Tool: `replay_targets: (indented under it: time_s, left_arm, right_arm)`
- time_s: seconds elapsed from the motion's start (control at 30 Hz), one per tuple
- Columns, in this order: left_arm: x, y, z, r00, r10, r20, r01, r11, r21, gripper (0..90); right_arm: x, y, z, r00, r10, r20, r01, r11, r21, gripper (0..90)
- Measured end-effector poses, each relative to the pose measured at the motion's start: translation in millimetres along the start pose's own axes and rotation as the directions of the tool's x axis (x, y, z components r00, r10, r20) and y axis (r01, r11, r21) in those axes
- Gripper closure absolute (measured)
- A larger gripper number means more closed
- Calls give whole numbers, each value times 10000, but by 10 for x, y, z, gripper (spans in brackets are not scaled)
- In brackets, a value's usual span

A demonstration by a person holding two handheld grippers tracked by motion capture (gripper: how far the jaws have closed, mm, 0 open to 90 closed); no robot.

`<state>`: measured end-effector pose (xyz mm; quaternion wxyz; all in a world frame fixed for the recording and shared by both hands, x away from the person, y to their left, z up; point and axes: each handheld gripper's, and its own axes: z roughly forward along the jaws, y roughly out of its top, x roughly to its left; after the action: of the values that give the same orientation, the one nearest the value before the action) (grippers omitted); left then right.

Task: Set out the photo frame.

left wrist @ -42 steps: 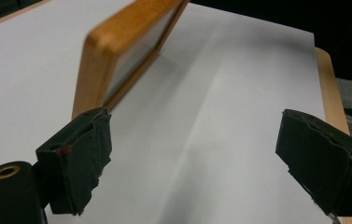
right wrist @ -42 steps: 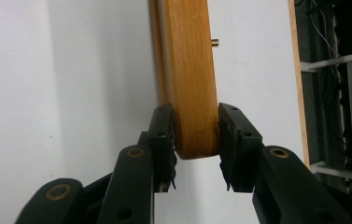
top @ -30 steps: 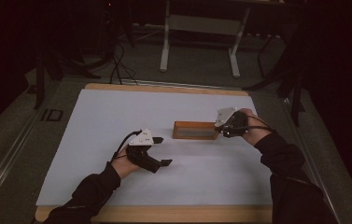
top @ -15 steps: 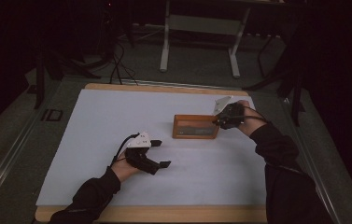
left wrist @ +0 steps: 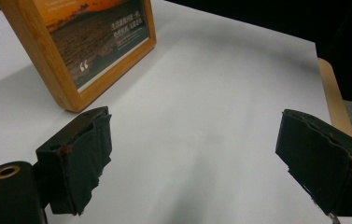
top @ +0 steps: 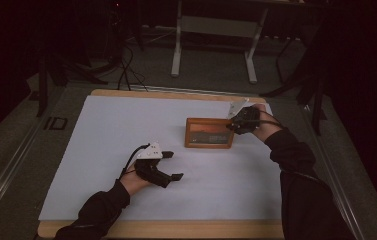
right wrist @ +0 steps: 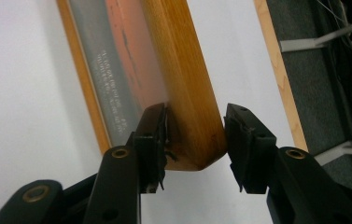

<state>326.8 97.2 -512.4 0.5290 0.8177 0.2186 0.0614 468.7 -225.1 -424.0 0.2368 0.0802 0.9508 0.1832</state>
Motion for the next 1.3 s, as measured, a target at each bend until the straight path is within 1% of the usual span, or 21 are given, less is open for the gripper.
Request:
replay_targets:
  time_s: [0.03, 0.07, 0.1, 0.17, 0.23, 0.3, 0.37, 0.43, 0.47, 0.5, 0.53, 0.57, 0.63, 0.73, 0.87, 0.93, 0.97, 1.03, 1.13, 1.23, 1.3]
  left_arm:
    - [0, 0, 0, 10000, 0, 0, 0, 10000, 0, 111]
    - [3, -1, -1, 10000, -21, -2, 21, 10000, 19, 111]
    - [4, -3, -2, 10000, -9, 5, 9, 10000, 13, 111]
    - [7, -7, -2, 10000, -28, 21, 27, 10000, 20, 111]
    - [8, -10, -3, 10000, -31, 30, 31, 10000, -8, 111]
    - [9, -11, -3, 10000, -18, 37, 18, 10000, -8, 111]
    - [10, -10, -2, 10000, -13, 49, 13, 10000, -22, 111]
    - [8, -10, 2, 10000, -26, 74, 26, 10000, -9, 111]
    - [8, -10, 2, 10000, -26, 74, 26, 10000, -9, 111]
    - [3, -8, 6, 9999, 6, 102, -6, 10000, 14, 111]
    - [0, -8, 9, 9999, 18, 105, -19, 10000, 35, 111]
    - [-1, -9, 12, 9999, -10, 125, 10, 10000, 36, 111]
    - [-2, -9, 14, 9999, -18, 135, 18, 10000, 28, 111]
    - [-4, -12, 20, 9998, -49, 183, 48, 10000, 53, 111]
    - [-4, -13, 24, 9998, -42, 201, 41, 10000, 64, 111]
    - [-6, -11, 24, 9998, -34, 198, 32, 10000, 91, 111]
    - [-7, -11, 23, 9998, -36, 202, 34, 10000, 92, 111]
    - [-8, -12, 23, 9998, -39, 199, 37, 10000, 86, 111]
    - [-14, -10, 20, 9998, -12, 188, 10, 10000, 93, 111]
    - [-21, -1, 9, 9998, 41, 176, -42, 10000, 72, 111]
    - [-24, 5, 1, 9998, 40, 178, -41, 10000, 38, 111]
  right_arm:
    - [0, 0, 0, 10000, 0, 0, 0, 10000, 0, 583]
    - [-10, 0, 13, 9999, 133, 57, -133, 9999, 15, 579]
    - [-34, 10, 37, 9980, 623, 113, -625, 9979, 156, 576]
    - [-44, 12, 45, 9977, 658, 134, -661, 9976, 186, 575]
    - [-69, 21, 64, 9964, 842, 115, -845, 9960, 291, 570]
    - [-83, 27, 72, 9966, 814, 105, -817, 9962, 307, 568]
    - [-77, 30, 73, 9975, 673, 206, -679, 9971, 343, 568]
    - [-78, 33, 73, 9977, 636, 231, -643, 9973, 346, 568]
    - [-74, 35, 72, 9984, 487, 298, -496, 9983, 317, 568]
    - [-74, 35, 72, 9984, 487, 298, -496, 9983, 317, 568]
    - [-68, 34, 65, 9980, 516, 352, -524, 9983, 237, 567]
    - [-80, 31, 66, 9968, 692, 388, -703, 9972, 263, 547]
    - [-80, 29, 64, 9961, 779, 402, -791, 9965, 276, 538]
    - [-69, 24, 58, 9958, 768, 495, -781, 9966, 260, 526]
    - [-63, 13, 32, 9940, 972, 501, -985, 9949, 231, 509]
    - [-56, 5, 18, 9928, 1091, 503, -1100, 9938, 169, 498]
    - [-53, -2, 12, 9917, 1206, 434, -1211, 9926, 83, 496]
    - [-38, -15, 6, 9909, 1260, 476, -1263, 9920, 29, 479]
    - [-14, -44, -7, 9886, 1462, 373, -1460, 9893, -70, 469]
    - [32, -82, -56, 9820, 1874, 221, -1865, 9817, -386, 442]
    - [60, -107, -105, 9759, 2181, 98, -2169, 9737, -691, 420]
